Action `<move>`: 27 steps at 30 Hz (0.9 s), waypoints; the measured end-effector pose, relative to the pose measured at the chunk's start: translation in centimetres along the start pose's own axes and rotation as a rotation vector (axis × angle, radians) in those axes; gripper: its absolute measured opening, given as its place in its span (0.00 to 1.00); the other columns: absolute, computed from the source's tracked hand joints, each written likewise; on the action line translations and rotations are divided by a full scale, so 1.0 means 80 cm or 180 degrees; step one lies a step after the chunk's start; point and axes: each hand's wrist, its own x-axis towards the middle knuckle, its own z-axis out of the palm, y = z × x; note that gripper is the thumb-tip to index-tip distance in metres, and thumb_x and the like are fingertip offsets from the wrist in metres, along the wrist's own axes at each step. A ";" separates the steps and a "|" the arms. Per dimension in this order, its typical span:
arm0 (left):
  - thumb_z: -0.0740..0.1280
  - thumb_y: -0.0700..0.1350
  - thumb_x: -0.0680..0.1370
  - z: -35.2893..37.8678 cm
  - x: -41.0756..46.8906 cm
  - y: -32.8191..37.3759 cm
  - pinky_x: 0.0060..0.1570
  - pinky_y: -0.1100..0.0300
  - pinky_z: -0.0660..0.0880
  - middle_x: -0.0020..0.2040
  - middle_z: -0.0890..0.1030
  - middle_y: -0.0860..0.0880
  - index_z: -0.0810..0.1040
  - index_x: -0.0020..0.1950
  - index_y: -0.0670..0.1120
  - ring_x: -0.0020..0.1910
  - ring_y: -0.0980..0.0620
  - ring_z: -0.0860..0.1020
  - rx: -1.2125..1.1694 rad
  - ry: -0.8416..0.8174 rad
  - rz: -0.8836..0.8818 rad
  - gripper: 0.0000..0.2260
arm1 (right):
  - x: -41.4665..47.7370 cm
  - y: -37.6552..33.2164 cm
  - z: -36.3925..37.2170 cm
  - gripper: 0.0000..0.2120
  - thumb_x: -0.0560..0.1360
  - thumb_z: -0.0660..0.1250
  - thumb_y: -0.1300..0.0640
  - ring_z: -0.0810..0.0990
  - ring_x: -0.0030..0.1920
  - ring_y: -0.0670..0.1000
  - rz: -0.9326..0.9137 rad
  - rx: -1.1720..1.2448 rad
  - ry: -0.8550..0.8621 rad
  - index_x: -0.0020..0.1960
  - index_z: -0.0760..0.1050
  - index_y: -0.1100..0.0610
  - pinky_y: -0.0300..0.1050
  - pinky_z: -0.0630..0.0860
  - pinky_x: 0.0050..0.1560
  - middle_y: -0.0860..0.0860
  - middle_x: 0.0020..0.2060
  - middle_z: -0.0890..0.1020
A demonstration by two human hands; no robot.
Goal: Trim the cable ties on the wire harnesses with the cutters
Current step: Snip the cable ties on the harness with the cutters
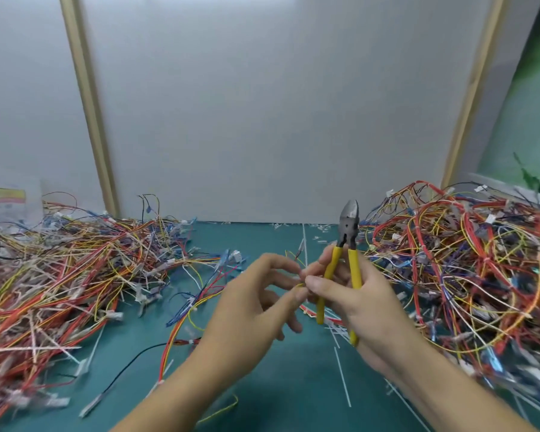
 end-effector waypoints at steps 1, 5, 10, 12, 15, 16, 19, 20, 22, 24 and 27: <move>0.70 0.41 0.78 -0.003 0.001 -0.001 0.26 0.57 0.75 0.44 0.84 0.52 0.78 0.51 0.50 0.29 0.48 0.81 -0.0137 0.0007 -0.0070 0.05 | -0.001 0.000 0.001 0.12 0.73 0.71 0.70 0.85 0.47 0.55 0.0025 -0.0039 -0.0022 0.50 0.76 0.57 0.54 0.81 0.52 0.54 0.42 0.86; 0.68 0.37 0.79 -0.009 0.003 -0.010 0.28 0.59 0.68 0.38 0.85 0.51 0.83 0.46 0.50 0.27 0.51 0.73 0.0067 0.0088 0.0025 0.09 | -0.006 0.001 0.004 0.11 0.69 0.74 0.65 0.83 0.43 0.52 0.0038 -0.0260 -0.0204 0.42 0.79 0.50 0.49 0.80 0.46 0.52 0.42 0.86; 0.72 0.43 0.77 -0.009 -0.003 -0.011 0.32 0.66 0.63 0.31 0.76 0.58 0.84 0.44 0.51 0.30 0.59 0.68 0.0419 0.0168 0.0177 0.04 | -0.010 0.002 0.007 0.07 0.70 0.75 0.62 0.82 0.41 0.51 -0.0024 -0.0307 -0.0039 0.43 0.79 0.52 0.45 0.81 0.42 0.55 0.42 0.85; 0.74 0.45 0.75 -0.010 -0.002 -0.009 0.33 0.68 0.63 0.32 0.76 0.55 0.84 0.44 0.51 0.31 0.60 0.69 0.0471 0.0215 0.0296 0.01 | -0.011 0.001 0.008 0.08 0.72 0.74 0.65 0.82 0.39 0.50 0.0001 -0.0216 0.0050 0.44 0.79 0.55 0.45 0.81 0.40 0.55 0.41 0.85; 0.74 0.48 0.74 -0.014 -0.001 -0.007 0.33 0.65 0.62 0.33 0.75 0.45 0.84 0.43 0.53 0.31 0.56 0.67 0.0684 0.0294 0.0428 0.01 | -0.013 -0.003 0.010 0.07 0.72 0.73 0.68 0.81 0.35 0.50 0.0090 -0.0085 0.0096 0.45 0.77 0.59 0.46 0.82 0.39 0.56 0.40 0.85; 0.75 0.47 0.74 -0.016 -0.001 -0.008 0.32 0.65 0.61 0.33 0.73 0.45 0.84 0.43 0.53 0.30 0.56 0.66 0.0755 0.0286 0.0465 0.02 | -0.014 -0.004 0.011 0.07 0.72 0.72 0.69 0.80 0.34 0.50 0.0128 -0.0074 0.0101 0.45 0.77 0.60 0.46 0.82 0.38 0.57 0.40 0.85; 0.74 0.42 0.75 -0.015 -0.002 -0.009 0.32 0.66 0.60 0.32 0.70 0.48 0.83 0.41 0.52 0.30 0.57 0.65 0.0807 0.0103 0.0454 0.05 | -0.016 -0.004 0.013 0.08 0.71 0.73 0.71 0.79 0.32 0.50 0.0196 -0.0127 0.0193 0.45 0.76 0.62 0.45 0.81 0.35 0.61 0.40 0.84; 0.74 0.41 0.75 -0.014 -0.002 -0.010 0.31 0.65 0.60 0.31 0.69 0.49 0.82 0.41 0.51 0.29 0.57 0.64 0.0738 0.0025 0.0379 0.06 | -0.016 -0.005 0.013 0.09 0.70 0.73 0.71 0.78 0.31 0.50 0.0191 -0.0149 0.0247 0.45 0.75 0.62 0.44 0.81 0.34 0.61 0.40 0.84; 0.73 0.41 0.76 -0.013 -0.003 -0.012 0.29 0.59 0.64 0.30 0.73 0.47 0.83 0.41 0.49 0.29 0.54 0.67 0.0460 -0.0067 0.0184 0.05 | -0.016 -0.006 0.014 0.10 0.70 0.73 0.71 0.78 0.30 0.49 0.0158 -0.0199 0.0311 0.45 0.75 0.61 0.44 0.81 0.34 0.61 0.40 0.84; 0.74 0.40 0.75 -0.012 -0.004 -0.013 0.33 0.60 0.74 0.33 0.81 0.49 0.84 0.43 0.47 0.32 0.51 0.78 0.0062 -0.0067 0.0034 0.03 | -0.014 -0.007 0.013 0.10 0.70 0.73 0.71 0.78 0.30 0.49 0.0126 -0.0259 0.0303 0.44 0.76 0.60 0.46 0.82 0.35 0.60 0.38 0.84; 0.74 0.38 0.74 -0.009 -0.004 -0.012 0.44 0.66 0.78 0.41 0.86 0.49 0.85 0.46 0.44 0.42 0.54 0.84 -0.0367 0.0000 -0.0034 0.03 | -0.012 -0.012 0.013 0.09 0.70 0.74 0.69 0.77 0.30 0.50 0.0159 -0.0233 0.0297 0.42 0.77 0.58 0.47 0.82 0.35 0.61 0.37 0.82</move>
